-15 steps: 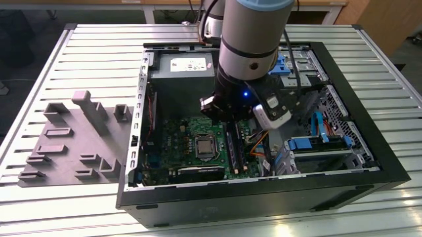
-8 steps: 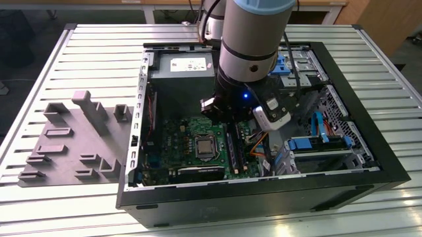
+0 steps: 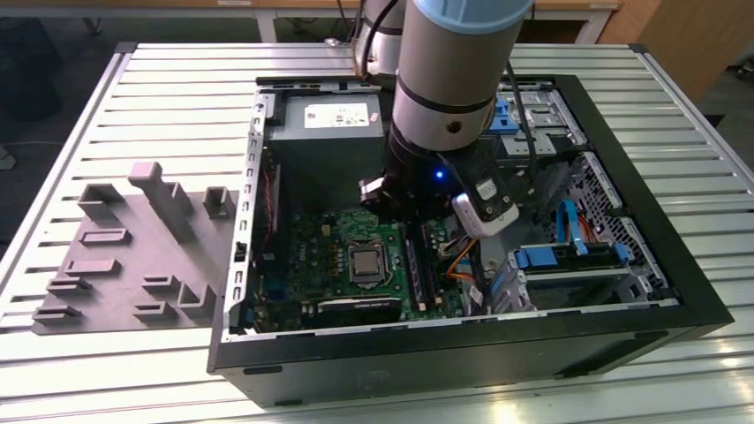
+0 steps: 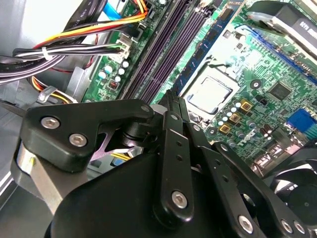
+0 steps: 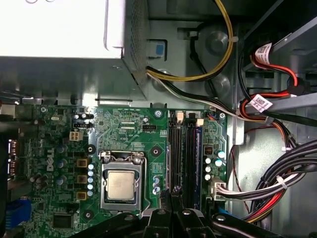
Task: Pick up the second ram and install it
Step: 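Insert the second ram into the second slot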
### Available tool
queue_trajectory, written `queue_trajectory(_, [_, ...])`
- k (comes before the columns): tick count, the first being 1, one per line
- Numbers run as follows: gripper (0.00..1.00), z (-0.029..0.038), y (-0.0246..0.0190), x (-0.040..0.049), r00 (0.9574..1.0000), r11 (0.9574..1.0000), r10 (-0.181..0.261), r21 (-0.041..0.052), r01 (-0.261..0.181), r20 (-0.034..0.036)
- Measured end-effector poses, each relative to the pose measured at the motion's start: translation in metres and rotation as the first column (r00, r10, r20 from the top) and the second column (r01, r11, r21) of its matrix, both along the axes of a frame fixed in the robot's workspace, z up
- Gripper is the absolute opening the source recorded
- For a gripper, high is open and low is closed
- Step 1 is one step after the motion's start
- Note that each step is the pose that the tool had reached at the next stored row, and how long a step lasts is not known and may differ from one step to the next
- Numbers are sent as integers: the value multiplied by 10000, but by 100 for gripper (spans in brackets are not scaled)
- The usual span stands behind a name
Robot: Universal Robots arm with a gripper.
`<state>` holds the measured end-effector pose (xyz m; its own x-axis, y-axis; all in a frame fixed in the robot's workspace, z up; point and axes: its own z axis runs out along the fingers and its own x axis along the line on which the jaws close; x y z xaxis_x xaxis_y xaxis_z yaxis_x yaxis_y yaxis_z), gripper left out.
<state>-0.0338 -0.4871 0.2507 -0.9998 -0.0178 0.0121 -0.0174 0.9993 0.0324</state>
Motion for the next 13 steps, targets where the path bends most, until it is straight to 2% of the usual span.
queue_trajectory(13, [11,-37,0,13,9999,9999,-110,2,110,1])
